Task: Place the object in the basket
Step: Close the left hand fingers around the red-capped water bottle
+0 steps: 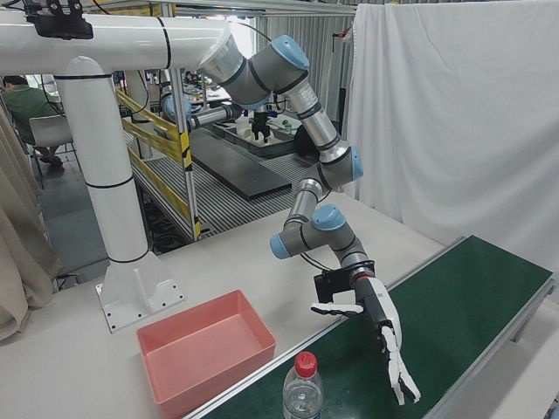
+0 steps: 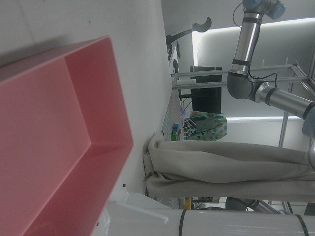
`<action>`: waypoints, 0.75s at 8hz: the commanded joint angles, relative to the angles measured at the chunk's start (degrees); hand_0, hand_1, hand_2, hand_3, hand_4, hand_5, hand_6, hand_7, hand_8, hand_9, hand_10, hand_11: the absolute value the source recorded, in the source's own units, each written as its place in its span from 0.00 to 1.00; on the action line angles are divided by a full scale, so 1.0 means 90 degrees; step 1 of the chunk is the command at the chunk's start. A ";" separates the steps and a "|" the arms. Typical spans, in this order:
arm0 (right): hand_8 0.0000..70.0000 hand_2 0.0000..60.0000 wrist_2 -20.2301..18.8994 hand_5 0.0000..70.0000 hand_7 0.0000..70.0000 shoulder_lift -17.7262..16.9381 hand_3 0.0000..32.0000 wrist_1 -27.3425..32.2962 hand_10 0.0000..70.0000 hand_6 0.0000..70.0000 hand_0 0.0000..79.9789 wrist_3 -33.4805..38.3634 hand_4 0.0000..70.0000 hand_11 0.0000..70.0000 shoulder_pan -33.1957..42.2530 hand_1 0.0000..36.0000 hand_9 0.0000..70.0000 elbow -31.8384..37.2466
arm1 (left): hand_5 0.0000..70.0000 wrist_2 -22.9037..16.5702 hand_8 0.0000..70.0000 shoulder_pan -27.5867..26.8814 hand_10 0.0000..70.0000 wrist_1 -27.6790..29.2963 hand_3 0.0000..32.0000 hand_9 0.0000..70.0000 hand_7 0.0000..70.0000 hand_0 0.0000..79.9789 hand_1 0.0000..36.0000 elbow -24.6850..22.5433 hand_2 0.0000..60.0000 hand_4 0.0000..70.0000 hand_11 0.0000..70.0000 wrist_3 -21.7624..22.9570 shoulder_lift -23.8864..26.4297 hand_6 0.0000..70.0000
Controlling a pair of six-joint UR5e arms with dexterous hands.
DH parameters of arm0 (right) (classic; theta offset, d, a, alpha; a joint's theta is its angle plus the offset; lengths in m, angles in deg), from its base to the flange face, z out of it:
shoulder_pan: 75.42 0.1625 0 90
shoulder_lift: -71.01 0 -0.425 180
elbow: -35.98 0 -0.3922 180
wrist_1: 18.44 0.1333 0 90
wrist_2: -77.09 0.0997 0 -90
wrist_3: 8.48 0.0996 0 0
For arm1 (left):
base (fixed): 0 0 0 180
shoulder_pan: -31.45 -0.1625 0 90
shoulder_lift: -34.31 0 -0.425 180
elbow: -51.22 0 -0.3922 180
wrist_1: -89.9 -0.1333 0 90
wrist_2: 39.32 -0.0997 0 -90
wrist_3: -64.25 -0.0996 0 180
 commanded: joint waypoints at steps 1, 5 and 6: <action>0.00 0.00 0.0000 0.00 0.00 0.0000 0.00 0.0000 0.00 0.00 0.00 0.0000 0.00 0.00 0.0000 0.00 0.00 0.0000 | 0.17 -0.0011 0.03 -0.0020 0.07 -0.0136 0.00 0.00 0.00 0.63 0.21 0.0074 0.00 0.15 0.13 0.0028 0.0383 0.03; 0.00 0.00 0.0000 0.00 0.00 0.0000 0.00 0.0000 0.00 0.00 0.00 0.0000 0.00 0.00 0.0000 0.00 0.00 0.0000 | 0.17 -0.0002 0.01 -0.0010 0.07 0.0058 0.00 0.00 0.00 0.63 0.21 0.0794 0.00 0.12 0.12 0.0038 0.0793 0.02; 0.00 0.00 0.0000 0.00 0.00 0.0000 0.00 0.0000 0.00 0.00 0.00 0.0000 0.00 0.00 0.0000 0.00 0.00 0.0000 | 0.17 -0.0011 0.01 -0.0010 0.07 0.0079 0.00 0.00 0.00 0.64 0.22 0.0894 0.00 0.13 0.12 0.0038 0.0901 0.02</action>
